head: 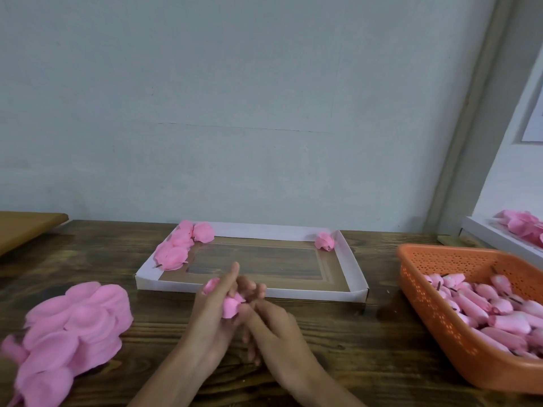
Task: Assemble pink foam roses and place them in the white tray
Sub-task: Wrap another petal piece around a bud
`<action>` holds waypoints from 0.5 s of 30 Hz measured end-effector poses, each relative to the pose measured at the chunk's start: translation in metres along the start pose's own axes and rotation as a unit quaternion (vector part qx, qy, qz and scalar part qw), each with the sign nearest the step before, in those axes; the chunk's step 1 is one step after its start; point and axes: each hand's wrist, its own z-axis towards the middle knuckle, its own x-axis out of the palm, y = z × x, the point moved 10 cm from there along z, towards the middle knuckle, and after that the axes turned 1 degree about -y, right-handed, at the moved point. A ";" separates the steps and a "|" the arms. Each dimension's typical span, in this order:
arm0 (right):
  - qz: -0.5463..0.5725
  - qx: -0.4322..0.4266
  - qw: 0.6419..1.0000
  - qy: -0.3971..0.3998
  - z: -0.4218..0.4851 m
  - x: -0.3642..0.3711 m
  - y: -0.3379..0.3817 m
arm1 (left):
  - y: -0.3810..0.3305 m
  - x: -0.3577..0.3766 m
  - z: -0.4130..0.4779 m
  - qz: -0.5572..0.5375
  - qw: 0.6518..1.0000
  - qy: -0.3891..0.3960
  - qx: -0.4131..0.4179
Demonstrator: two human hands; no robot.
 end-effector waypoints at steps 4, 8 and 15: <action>-0.188 -0.128 0.972 -0.059 -0.002 -0.012 0.020 | 0.000 -0.012 0.007 -0.031 0.998 -0.049 -0.002; -0.248 -0.202 0.942 -0.105 -0.007 -0.018 0.034 | 0.002 -0.017 0.005 0.094 0.994 -0.059 0.003; -0.210 -0.278 0.933 -0.088 -0.011 -0.024 0.058 | -0.024 0.002 -0.002 0.371 0.911 -0.022 0.180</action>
